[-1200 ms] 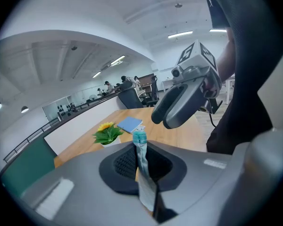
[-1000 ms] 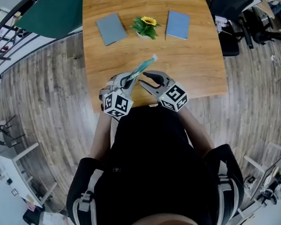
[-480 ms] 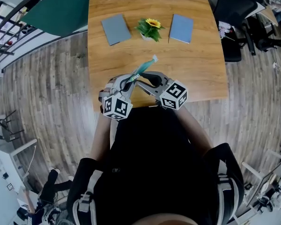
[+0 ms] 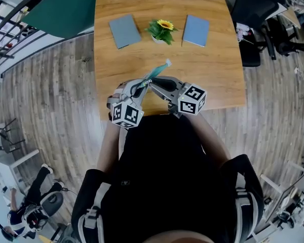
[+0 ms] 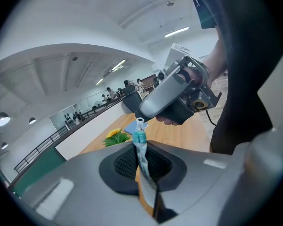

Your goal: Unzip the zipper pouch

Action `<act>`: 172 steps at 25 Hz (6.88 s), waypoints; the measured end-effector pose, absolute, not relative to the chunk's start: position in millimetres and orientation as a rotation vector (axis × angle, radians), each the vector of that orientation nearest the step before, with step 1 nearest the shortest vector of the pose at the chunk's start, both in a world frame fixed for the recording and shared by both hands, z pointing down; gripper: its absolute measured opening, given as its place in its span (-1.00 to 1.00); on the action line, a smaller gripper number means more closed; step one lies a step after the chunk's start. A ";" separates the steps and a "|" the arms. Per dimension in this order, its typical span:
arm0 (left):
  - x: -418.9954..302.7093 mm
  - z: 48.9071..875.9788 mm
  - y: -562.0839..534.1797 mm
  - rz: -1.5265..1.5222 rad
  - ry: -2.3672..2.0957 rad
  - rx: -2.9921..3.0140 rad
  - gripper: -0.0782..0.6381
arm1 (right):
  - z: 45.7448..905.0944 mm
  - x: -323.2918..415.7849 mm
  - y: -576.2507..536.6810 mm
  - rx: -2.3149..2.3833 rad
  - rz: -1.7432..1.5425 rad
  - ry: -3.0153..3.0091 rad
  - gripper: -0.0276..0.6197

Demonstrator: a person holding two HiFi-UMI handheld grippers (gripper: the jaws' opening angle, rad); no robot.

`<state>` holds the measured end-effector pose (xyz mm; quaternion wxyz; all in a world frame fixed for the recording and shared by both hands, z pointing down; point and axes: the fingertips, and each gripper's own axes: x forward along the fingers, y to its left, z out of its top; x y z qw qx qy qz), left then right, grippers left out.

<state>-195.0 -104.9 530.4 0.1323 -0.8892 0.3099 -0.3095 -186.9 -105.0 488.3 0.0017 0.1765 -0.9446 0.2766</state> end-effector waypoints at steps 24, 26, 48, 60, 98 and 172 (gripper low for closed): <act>-185.9 534.6 -103.9 -0.917 0.846 -2.574 -0.76 | 495.1 -186.6 -107.4 0.571 0.965 -2.910 -0.90; -186.4 535.3 -104.0 -0.916 0.850 -2.580 -0.76 | 495.7 -187.2 -107.8 0.576 0.955 -2.901 -0.90; -192.9 545.5 -106.7 -0.954 0.890 -2.587 -0.76 | 506.0 -193.2 -111.5 0.646 0.884 -2.841 -0.90; -187.3 556.0 -105.6 -0.925 0.902 -2.739 -0.68 | 508.7 -195.5 -107.7 0.599 0.846 -2.833 -0.90; -187.0 557.6 -106.5 -0.975 0.884 -2.717 -0.68 | 514.1 -187.6 -115.8 0.720 0.760 -2.775 -0.90; -89.0 514.0 -123.3 -0.883 0.916 -2.726 -0.74 | 518.6 -53.9 -167.0 0.911 0.983 -2.736 -0.90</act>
